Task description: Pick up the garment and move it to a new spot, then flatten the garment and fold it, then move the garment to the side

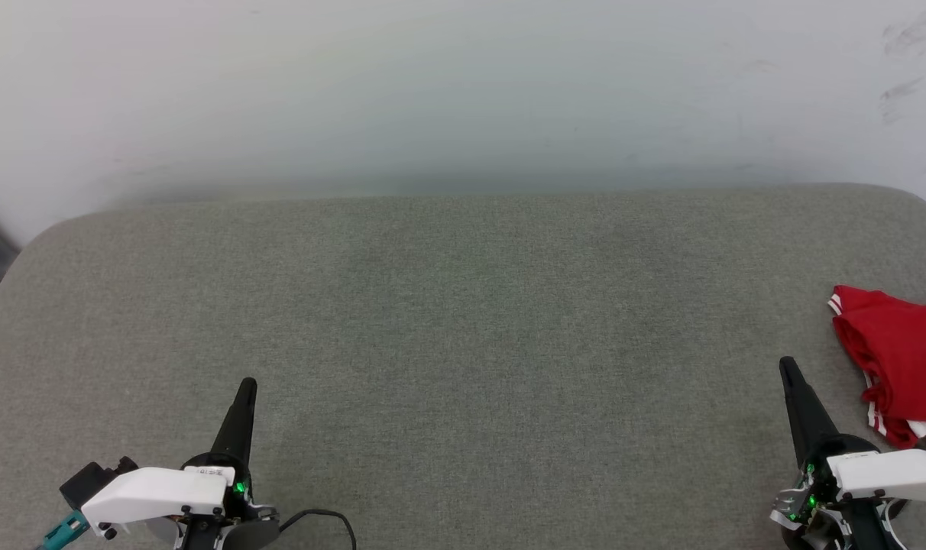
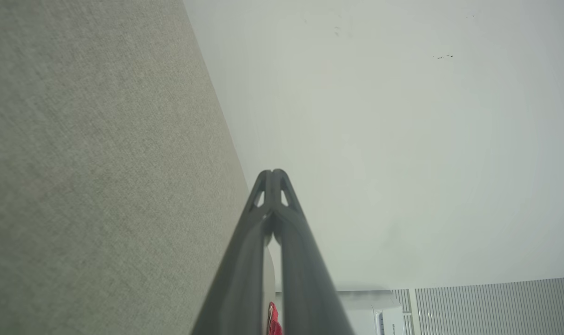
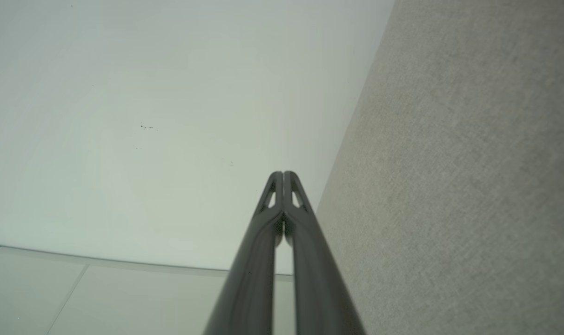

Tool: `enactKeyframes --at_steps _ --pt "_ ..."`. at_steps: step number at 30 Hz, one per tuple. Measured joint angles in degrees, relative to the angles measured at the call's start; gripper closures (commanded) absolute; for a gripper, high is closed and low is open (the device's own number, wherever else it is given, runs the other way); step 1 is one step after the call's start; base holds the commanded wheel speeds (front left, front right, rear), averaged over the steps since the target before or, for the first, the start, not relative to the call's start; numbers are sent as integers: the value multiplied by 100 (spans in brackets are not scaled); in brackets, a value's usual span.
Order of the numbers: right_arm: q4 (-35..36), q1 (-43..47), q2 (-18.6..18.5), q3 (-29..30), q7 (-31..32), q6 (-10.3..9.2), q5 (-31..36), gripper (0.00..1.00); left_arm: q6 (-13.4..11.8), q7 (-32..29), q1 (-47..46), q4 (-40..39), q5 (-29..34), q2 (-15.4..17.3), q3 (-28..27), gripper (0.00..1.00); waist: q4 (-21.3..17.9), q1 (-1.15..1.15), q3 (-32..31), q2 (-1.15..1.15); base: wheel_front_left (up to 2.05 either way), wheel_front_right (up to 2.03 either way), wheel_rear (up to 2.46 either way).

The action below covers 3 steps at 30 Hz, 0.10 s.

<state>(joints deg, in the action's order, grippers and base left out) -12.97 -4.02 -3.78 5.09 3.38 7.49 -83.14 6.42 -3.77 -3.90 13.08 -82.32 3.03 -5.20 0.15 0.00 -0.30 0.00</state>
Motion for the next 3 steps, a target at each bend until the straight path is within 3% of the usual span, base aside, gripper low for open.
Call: enactKeyframes --at_steps 3 --pt "-10 -34 4 9 27 0 -127 100 15 -37 -24 12 -135 0 -16 100 -2 0 6 0 0 0 0"
